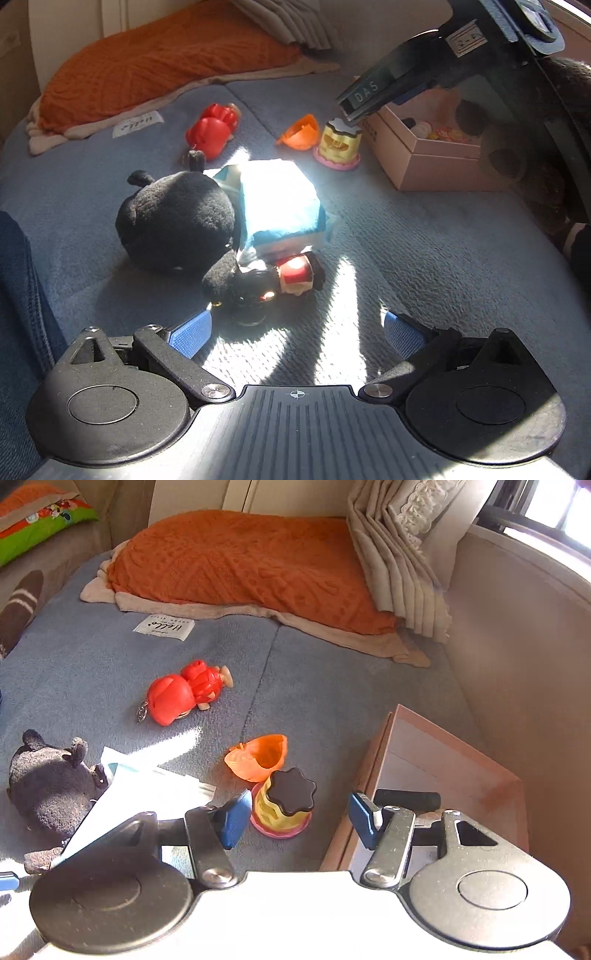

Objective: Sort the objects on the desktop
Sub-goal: 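Grasp the yellow pudding toy with the right tool, then set the pudding toy down beside the pink box and open the right tool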

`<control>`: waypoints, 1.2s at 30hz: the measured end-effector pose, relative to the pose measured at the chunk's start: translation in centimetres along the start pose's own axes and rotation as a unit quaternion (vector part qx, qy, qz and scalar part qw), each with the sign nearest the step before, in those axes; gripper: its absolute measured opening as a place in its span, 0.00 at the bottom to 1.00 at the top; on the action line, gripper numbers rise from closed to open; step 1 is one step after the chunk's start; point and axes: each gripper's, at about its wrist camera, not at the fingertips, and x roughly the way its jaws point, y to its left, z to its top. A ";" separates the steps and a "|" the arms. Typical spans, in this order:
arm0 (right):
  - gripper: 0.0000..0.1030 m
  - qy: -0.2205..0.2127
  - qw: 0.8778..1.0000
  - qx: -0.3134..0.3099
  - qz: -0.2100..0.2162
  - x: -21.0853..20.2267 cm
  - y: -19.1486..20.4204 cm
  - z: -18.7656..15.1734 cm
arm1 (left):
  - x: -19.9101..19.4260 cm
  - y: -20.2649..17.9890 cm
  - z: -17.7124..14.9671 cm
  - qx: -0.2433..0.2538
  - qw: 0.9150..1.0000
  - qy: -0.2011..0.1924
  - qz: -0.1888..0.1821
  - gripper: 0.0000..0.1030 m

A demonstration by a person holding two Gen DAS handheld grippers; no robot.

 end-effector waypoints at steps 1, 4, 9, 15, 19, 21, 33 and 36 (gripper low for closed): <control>0.57 0.001 1.000 -0.003 -0.013 1.1 0.6 0.3 | 0.1 0.0 -0.1 0.000 1.000 0.001 -0.001 0.99; 0.57 0.008 0.999 -0.009 -0.044 3.6 1.6 1.0 | 0.7 0.3 -0.2 -0.011 1.000 0.012 0.000 0.99; 0.52 0.039 0.997 -0.045 -0.056 5.1 2.3 0.4 | 1.6 0.7 -0.4 -0.024 0.999 0.028 0.002 0.99; 0.37 0.044 0.997 -0.068 -0.016 0.5 2.1 -2.8 | 1.7 0.8 -0.4 -0.028 0.999 0.029 0.006 0.99; 0.37 0.072 0.995 -0.067 0.033 -3.7 0.9 -6.3 | 1.9 0.9 -0.3 -0.026 0.999 0.030 0.012 0.99; 0.37 0.081 0.994 -0.072 0.029 -5.4 0.2 -8.3 | 1.9 0.9 -0.3 -0.025 0.999 0.028 0.015 0.99; 0.68 0.061 0.995 0.059 -0.049 -13.4 -5.3 -14.5 | 1.3 0.4 1.3 -0.013 0.999 -0.011 0.044 0.99; 0.71 0.050 0.994 0.079 -0.063 -14.7 -5.5 -15.5 | 1.7 -0.7 1.6 0.010 0.998 -0.010 0.057 0.80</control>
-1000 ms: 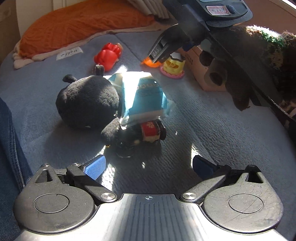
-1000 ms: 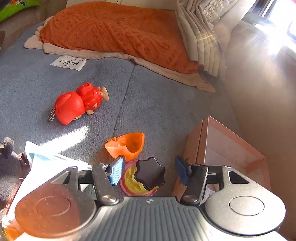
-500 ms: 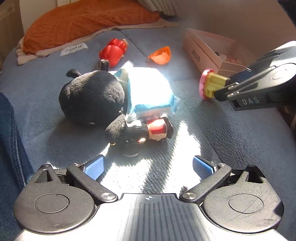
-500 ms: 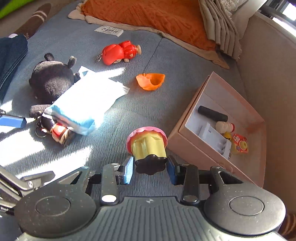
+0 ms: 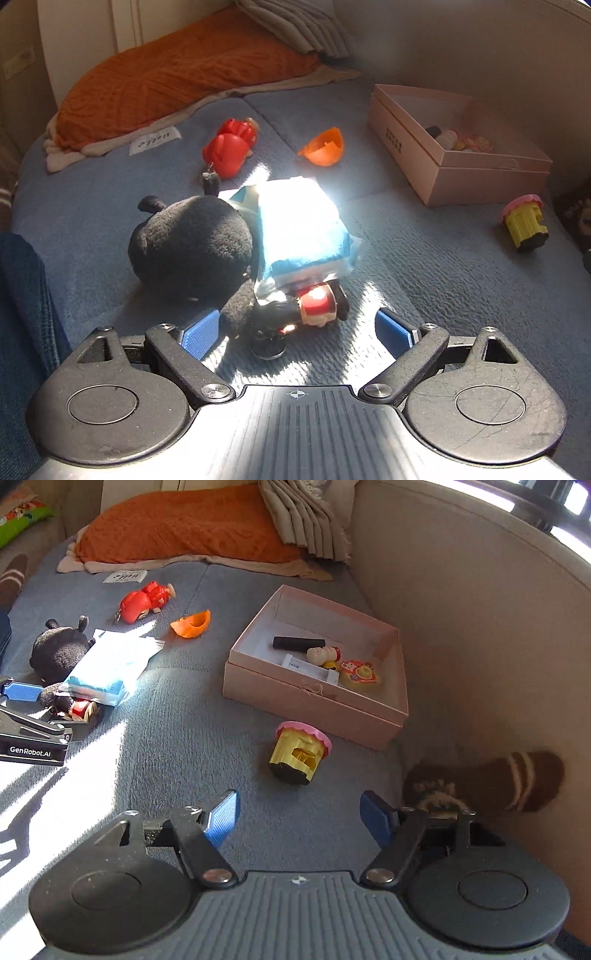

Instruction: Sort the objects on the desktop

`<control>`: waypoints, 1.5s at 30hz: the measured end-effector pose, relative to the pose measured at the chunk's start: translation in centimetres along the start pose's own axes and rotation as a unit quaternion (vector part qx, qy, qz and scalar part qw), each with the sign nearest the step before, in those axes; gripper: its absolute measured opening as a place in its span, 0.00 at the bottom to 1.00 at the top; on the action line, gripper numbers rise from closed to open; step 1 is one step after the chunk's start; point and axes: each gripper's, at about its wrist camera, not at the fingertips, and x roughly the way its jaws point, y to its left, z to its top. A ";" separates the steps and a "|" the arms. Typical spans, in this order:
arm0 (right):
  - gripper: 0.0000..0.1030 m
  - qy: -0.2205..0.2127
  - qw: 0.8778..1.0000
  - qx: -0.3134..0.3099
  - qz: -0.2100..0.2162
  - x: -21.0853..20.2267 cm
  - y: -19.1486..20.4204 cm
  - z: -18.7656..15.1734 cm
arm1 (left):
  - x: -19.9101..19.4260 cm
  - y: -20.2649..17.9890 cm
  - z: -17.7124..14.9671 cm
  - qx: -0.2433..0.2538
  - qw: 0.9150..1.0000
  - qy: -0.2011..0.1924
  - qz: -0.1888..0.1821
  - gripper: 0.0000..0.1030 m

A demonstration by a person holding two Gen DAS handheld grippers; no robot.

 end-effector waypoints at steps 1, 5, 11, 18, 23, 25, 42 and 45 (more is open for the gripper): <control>0.72 -0.004 1.000 0.009 -0.004 -0.2 -0.1 -0.3 | 0.0 -0.4 0.0 0.003 1.000 0.002 0.003 0.77; 0.74 -0.014 0.999 0.034 -0.009 0.1 -0.2 -0.5 | -0.1 -1.4 -0.3 -0.005 1.000 0.011 -0.006 0.82; 0.78 -0.021 0.999 0.040 -0.007 -0.2 -0.3 -0.6 | 2.3 -2.1 1.0 -0.011 1.000 0.022 0.014 0.92; 0.84 -0.048 0.997 0.059 -0.017 -1.4 -1.0 -0.4 | 3.2 -2.6 0.9 0.038 0.998 0.018 0.037 0.70; 0.85 -0.049 0.997 0.062 -0.019 -1.5 -1.1 -0.4 | 0.3 -3.2 -0.5 0.102 0.995 0.004 0.013 0.61; 0.85 -0.051 0.997 0.061 -0.019 -1.6 -1.1 -0.4 | -1.2 -3.3 -0.8 0.102 0.994 0.003 -0.030 0.60; 0.90 -0.052 0.997 0.047 -0.026 -1.5 -0.6 -0.5 | 3.0 1.4 3.2 0.061 0.992 0.039 -0.101 0.93; 0.90 -0.042 0.998 0.045 -0.028 -1.0 -0.5 -0.6 | 2.7 1.8 5.9 0.101 0.994 -0.023 -0.045 0.93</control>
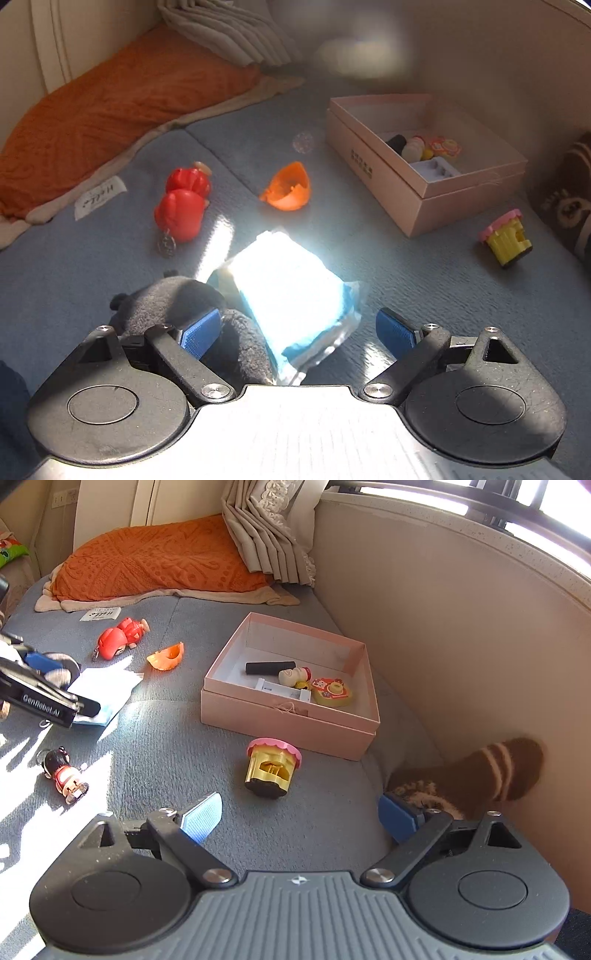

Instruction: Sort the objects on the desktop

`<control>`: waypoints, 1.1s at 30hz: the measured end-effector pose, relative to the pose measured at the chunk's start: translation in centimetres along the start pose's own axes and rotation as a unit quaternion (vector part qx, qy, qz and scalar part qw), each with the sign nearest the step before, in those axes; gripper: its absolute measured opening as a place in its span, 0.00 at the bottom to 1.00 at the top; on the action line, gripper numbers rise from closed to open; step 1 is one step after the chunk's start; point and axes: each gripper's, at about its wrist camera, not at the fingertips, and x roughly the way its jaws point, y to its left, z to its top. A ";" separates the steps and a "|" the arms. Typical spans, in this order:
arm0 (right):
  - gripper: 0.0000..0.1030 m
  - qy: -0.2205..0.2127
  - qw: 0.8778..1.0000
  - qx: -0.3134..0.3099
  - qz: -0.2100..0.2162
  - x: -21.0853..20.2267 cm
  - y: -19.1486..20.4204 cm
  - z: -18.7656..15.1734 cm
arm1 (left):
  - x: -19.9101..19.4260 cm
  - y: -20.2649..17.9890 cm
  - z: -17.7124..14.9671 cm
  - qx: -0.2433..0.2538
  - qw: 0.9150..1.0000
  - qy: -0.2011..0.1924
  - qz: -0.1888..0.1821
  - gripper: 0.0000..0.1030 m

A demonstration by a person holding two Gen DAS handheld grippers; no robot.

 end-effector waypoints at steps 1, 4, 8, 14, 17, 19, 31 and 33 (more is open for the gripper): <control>0.90 0.003 1.000 -0.001 -0.001 0.1 0.0 0.0 | 0.0 0.3 1.0 0.014 0.999 -0.015 0.040 0.93; 0.90 0.005 1.000 -0.004 -0.003 0.2 0.1 -0.1 | -0.6 2.4 3.4 -0.015 0.994 -0.044 0.100 0.93; 0.92 0.008 1.000 -0.010 -0.004 0.4 0.4 -0.2 | -2.8 4.0 3.6 -0.081 0.990 -0.070 0.087 0.95; 0.94 0.006 1.000 -0.016 -0.001 0.2 0.6 -0.2 | -3.8 -0.3 -2.1 -0.042 0.997 0.017 -0.055 0.97; 0.96 0.005 1.000 -0.019 0.001 0.1 0.8 -0.3 | -3.0 -3.5 -5.2 -0.007 0.996 0.053 -0.066 0.97; 0.96 0.004 1.000 -0.023 0.001 0.1 1.0 -0.3 | -2.2 -4.9 -6.4 0.009 0.997 0.067 -0.046 0.97; 0.86 0.033 0.999 -0.026 -0.004 2.3 1.6 -1.4 | -1.2 -8.1 -6.8 0.008 0.991 0.038 -0.130 0.97; 0.73 0.047 0.999 -0.015 -0.001 3.1 1.4 -1.3 | -1.1 -8.5 -7.2 0.015 0.992 0.040 -0.122 0.97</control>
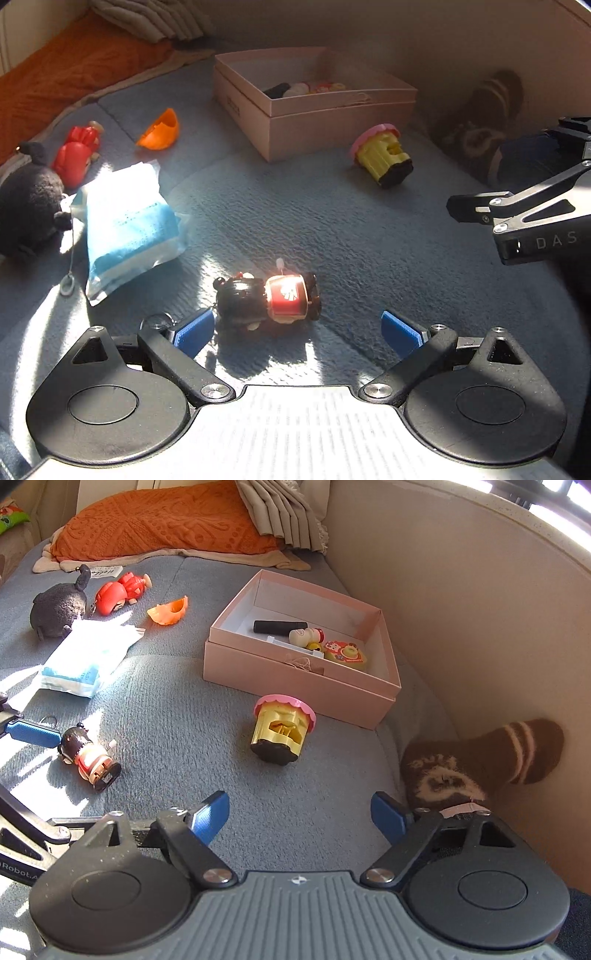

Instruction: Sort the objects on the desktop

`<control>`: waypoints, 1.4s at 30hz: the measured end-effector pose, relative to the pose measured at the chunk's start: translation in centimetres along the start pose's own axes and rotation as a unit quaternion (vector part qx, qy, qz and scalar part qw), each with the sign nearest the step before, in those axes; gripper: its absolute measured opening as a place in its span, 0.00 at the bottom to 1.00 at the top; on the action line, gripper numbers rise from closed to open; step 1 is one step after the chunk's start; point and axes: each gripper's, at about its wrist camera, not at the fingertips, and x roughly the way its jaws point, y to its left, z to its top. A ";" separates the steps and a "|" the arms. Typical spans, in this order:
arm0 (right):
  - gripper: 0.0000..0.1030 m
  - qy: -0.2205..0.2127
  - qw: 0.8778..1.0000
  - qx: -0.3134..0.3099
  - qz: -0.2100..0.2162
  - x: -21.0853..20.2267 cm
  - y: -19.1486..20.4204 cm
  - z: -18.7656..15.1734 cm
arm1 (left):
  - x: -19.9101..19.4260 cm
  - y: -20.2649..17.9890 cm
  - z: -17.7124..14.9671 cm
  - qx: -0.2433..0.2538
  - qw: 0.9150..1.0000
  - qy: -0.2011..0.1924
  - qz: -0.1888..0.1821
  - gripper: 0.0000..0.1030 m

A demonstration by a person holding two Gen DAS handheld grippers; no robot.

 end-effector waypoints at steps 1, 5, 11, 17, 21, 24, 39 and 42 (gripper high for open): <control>0.66 0.007 1.000 0.011 0.006 0.4 -0.2 0.4 | 0.0 0.1 -0.1 -0.005 1.000 0.001 0.001 0.97; 0.66 0.013 0.997 0.069 0.032 2.2 -1.5 3.0 | -0.4 0.8 -0.2 -0.028 1.000 -0.009 0.001 0.97; 0.80 0.095 0.980 0.157 0.077 8.3 -3.7 7.5 | -1.5 1.6 0.1 -0.048 0.998 -0.034 0.007 0.97; 0.55 0.130 0.982 0.119 0.068 11.6 -2.6 8.4 | -1.5 1.9 0.0 -0.050 0.998 -0.034 0.017 0.97; 0.52 0.131 0.984 0.095 0.081 10.2 -2.2 7.4 | -1.4 2.0 0.0 -0.052 0.998 -0.035 0.012 0.97; 0.52 0.116 0.984 0.100 0.088 8.6 -2.2 6.8 | -1.3 1.9 0.0 -0.049 0.998 -0.033 0.012 0.97; 0.57 0.045 0.997 -0.005 0.056 2.7 1.4 2.0 | -0.9 1.9 -0.4 -0.050 0.998 -0.019 0.023 0.98; 0.62 0.055 0.997 -0.001 0.055 2.1 1.0 1.4 | -0.9 1.9 -0.5 -0.048 0.998 -0.016 0.023 0.98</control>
